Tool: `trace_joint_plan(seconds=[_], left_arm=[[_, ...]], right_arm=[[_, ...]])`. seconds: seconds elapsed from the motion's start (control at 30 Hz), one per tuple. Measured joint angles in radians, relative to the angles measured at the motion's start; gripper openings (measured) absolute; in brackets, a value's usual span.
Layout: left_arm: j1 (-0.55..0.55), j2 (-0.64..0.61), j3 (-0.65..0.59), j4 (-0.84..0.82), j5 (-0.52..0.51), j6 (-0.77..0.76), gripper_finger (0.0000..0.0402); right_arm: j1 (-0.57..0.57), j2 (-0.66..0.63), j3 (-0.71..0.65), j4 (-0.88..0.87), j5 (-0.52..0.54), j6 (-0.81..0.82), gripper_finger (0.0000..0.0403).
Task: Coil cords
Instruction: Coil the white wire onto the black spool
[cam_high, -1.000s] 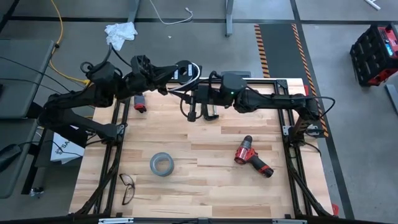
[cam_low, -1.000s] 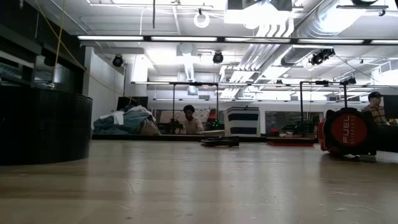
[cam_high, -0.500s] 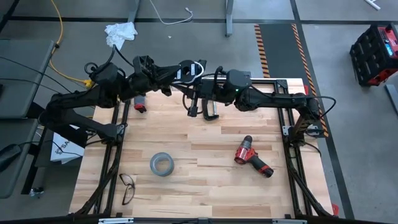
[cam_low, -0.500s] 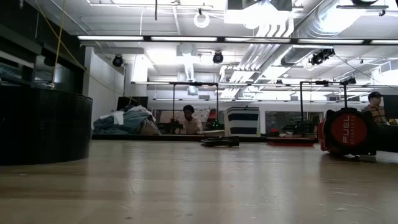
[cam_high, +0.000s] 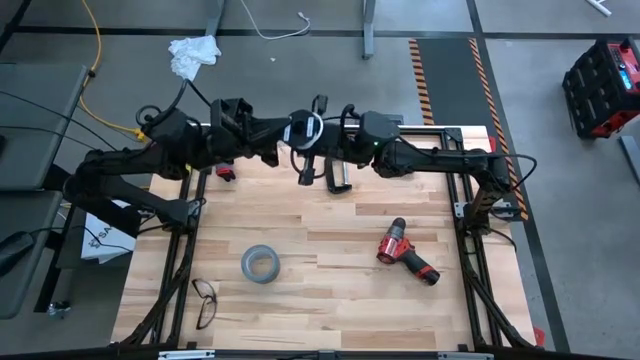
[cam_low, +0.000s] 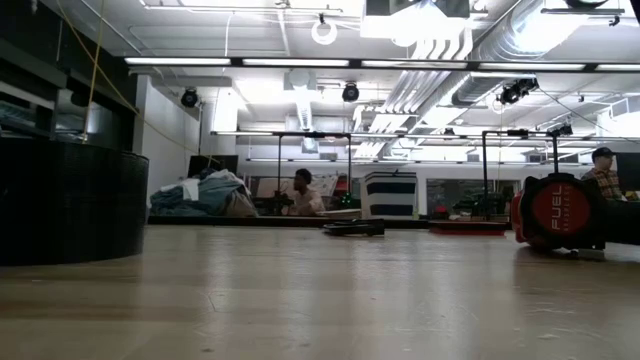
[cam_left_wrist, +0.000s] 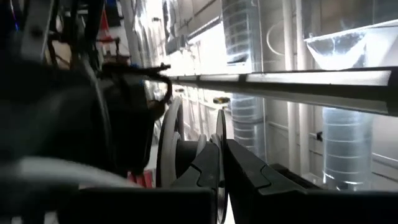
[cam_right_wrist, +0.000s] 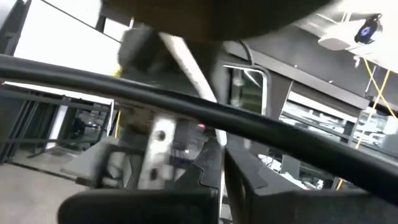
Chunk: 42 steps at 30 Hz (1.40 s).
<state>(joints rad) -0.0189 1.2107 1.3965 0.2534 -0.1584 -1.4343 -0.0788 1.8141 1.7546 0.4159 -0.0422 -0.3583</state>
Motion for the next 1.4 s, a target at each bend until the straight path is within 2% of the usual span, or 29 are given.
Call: trace_joint_plan(seconds=[0.13,0.2,0.33,0.47,0.63,0.83,1.13,1.4], left_arm=[[-0.018,0.0,0.0,-0.004,0.001,-0.005,0.0003],[-0.019,0.0,0.0,-0.006,0.009,-0.007,0.0003],[-0.017,-0.003,0.0,-0.021,0.085,-0.049,0.0003],[-0.018,-0.018,0.0,-0.094,0.148,-0.072,0.0003],[-0.018,-0.073,0.0,-0.233,0.157,-0.046,0.0003],[0.003,-0.154,0.0,-0.421,0.151,0.032,0.0003],[0.092,-0.254,0.0,-0.719,0.151,0.163,0.0003],[0.206,-0.261,0.0,-0.772,0.094,0.42,0.0003]], right_arm=[[0.0,0.0,-0.001,-0.007,-0.043,0.01,0.0],[0.002,0.001,-0.001,-0.047,-0.033,0.002,0.0],[-0.006,0.004,0.0,-0.043,-0.02,0.018,0.0],[-0.023,0.007,-0.001,-0.053,-0.021,0.018,0.0],[-0.058,0.007,-0.001,-0.105,-0.023,0.018,0.0],[-0.101,0.007,-0.001,-0.135,-0.027,0.01,0.0],[-0.166,0.008,-0.002,-0.201,-0.028,0.01,0.0],[-0.185,0.008,-0.002,-0.327,-0.034,0.01,0.0]])
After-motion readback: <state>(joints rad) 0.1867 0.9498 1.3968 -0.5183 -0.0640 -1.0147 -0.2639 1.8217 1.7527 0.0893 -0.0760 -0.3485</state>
